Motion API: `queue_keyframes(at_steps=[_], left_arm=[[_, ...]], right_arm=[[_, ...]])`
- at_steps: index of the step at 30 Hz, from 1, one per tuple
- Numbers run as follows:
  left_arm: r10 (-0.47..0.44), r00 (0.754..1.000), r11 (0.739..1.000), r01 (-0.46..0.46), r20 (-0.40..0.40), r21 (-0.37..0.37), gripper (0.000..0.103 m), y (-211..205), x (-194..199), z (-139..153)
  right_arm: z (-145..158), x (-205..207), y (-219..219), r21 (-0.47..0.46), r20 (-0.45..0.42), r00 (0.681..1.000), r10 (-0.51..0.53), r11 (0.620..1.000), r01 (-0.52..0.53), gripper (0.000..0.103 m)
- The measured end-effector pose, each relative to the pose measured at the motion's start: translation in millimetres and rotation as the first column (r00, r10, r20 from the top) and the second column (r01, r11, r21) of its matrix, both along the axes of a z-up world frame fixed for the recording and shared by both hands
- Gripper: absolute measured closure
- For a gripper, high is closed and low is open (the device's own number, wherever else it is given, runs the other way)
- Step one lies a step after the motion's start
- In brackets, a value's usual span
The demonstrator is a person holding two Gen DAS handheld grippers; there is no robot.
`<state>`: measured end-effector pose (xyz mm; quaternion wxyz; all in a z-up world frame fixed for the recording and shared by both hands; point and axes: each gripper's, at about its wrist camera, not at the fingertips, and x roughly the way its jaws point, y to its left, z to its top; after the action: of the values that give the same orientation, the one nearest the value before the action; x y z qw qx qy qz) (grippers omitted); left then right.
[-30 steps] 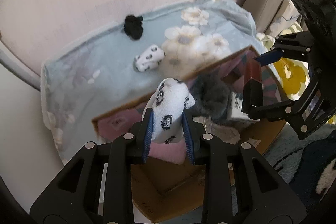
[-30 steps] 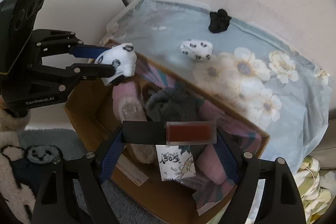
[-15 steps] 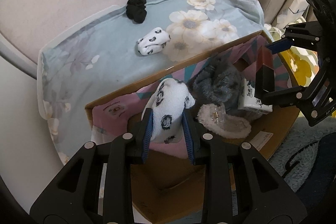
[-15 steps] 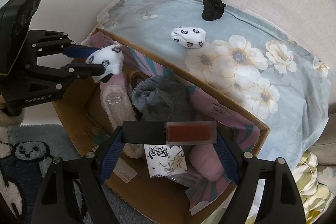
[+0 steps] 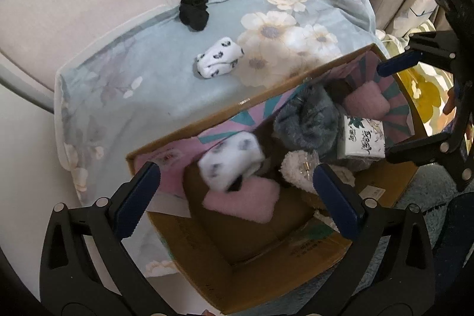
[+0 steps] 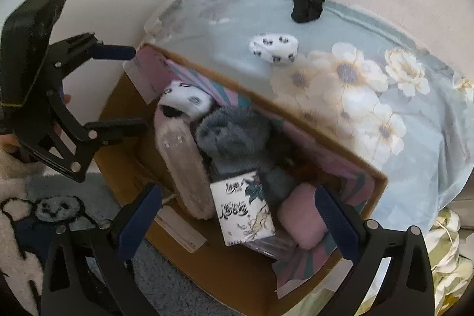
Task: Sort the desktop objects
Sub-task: 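Carry the panda plush and lipstick into the box and release both, then move both open tools back over the last bed items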
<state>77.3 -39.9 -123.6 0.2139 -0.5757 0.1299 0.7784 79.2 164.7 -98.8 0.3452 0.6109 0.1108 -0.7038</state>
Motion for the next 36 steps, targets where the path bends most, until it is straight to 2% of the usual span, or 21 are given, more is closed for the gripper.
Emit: queue_keyframes(at_steps=[12,15,17,23,26,30,36], left_arm=[[0.004,0.995,1.000,-0.004,-0.096,-0.003,0.000,-4.5,-8.7,34.3],[0.024,0.995,1.000,-0.022,-0.101,0.017,0.000,-9.5,-18.7,41.1],[0.030,0.994,0.999,-0.028,-0.106,0.024,0.000,-10.8,-27.7,45.7],[-0.003,0.988,1.000,0.006,-0.157,0.020,0.000,-5.5,-50.2,58.3],[-0.031,0.987,0.999,0.038,-0.160,0.037,0.000,1.5,-66.0,56.9],[-0.083,0.985,0.996,0.087,-0.151,0.023,0.001,16.5,-93.6,46.5],[-0.180,0.976,0.983,0.182,-0.119,0.002,0.002,26.8,-128.0,11.8]], right_arm=[[32.3,-14.8,16.7,-0.086,-0.034,0.996,-0.078,0.993,0.075,0.000],[37.2,-23.4,20.0,-0.046,-0.038,0.996,-0.082,0.996,0.080,0.000],[42.3,-29.5,23.7,-0.013,-0.075,0.992,-0.099,0.995,0.098,0.000],[60.1,-53.6,29.5,-0.020,-0.134,0.980,-0.147,0.989,0.145,0.000],[63.9,-74.0,25.7,-0.034,-0.154,0.974,-0.169,0.986,0.165,0.000],[55.8,-114.1,21.5,-0.075,-0.104,0.966,-0.239,0.970,0.232,0.000],[16.5,-171.9,4.4,-0.066,-0.048,0.952,-0.301,0.952,0.298,0.000]])
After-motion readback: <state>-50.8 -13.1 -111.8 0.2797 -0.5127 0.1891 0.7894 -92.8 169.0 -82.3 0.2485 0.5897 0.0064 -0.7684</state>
